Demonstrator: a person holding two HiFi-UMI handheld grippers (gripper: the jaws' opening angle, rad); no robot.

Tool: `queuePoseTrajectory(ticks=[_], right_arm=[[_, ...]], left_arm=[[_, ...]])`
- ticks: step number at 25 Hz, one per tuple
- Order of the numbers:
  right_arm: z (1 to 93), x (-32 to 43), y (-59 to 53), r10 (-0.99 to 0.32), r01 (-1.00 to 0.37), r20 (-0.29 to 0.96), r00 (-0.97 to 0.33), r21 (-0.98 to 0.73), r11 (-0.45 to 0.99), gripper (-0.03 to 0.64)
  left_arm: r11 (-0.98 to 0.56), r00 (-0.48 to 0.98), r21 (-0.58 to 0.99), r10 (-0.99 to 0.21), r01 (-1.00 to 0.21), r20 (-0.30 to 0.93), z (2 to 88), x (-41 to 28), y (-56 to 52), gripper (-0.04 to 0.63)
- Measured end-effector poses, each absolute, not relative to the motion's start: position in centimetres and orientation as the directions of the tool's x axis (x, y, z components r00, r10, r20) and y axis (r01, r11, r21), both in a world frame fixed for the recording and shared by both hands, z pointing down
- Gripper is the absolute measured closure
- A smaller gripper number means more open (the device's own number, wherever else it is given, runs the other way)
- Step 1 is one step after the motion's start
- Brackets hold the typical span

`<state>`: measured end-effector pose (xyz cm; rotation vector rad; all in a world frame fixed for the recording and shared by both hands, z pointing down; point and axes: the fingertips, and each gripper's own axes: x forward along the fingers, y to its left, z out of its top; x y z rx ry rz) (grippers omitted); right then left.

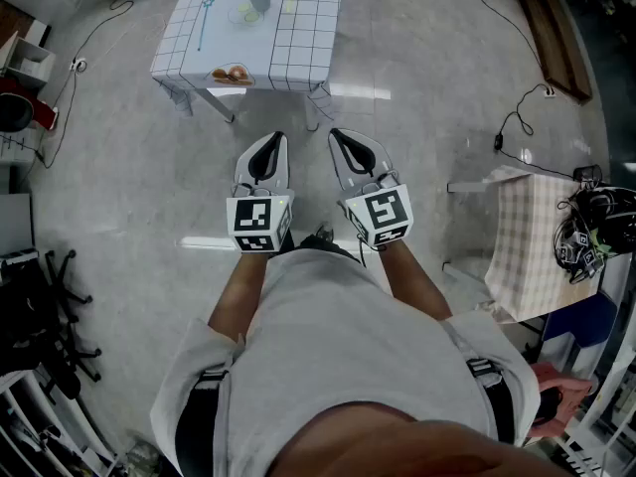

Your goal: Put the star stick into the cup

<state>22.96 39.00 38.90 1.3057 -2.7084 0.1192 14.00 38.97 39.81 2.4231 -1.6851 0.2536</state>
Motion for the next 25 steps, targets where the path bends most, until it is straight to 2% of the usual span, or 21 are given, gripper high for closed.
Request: queuePoseTrajectory(ticks=[10,16,20,25], right_arm=[[40.2,13.1,32.0,-0.733,-0.758,0.21,-0.647,-0.064,0.65,0.617],[40.9,6.5,26.0,-0.746,-0.779,0.248,-0.618,-0.065,0.624,0.617],[40.3,3.5,21.9,-0.75,-0.792,0.285,-0.597,-0.062,0.607,0.617],[40.0,0.4,18.3,-0.765,-0.812,0.306,-0.566,-0.048,0.582,0.617]], left_arm=[[-0.368,0.377,0.085,-0.882,-0.926,0.283,41.4,5.3,32.2,0.592],[-0.407,0.42,0.106,-0.86,-0.907,0.291,41.6,-1.3,26.5,0.593],[-0.402,0.44,0.179,-0.843,-0.898,0.31,41.7,-6.5,22.7,0.592],[-0.414,0.451,0.18,-0.84,-0.892,0.303,41.2,-11.1,18.4,0.593]])
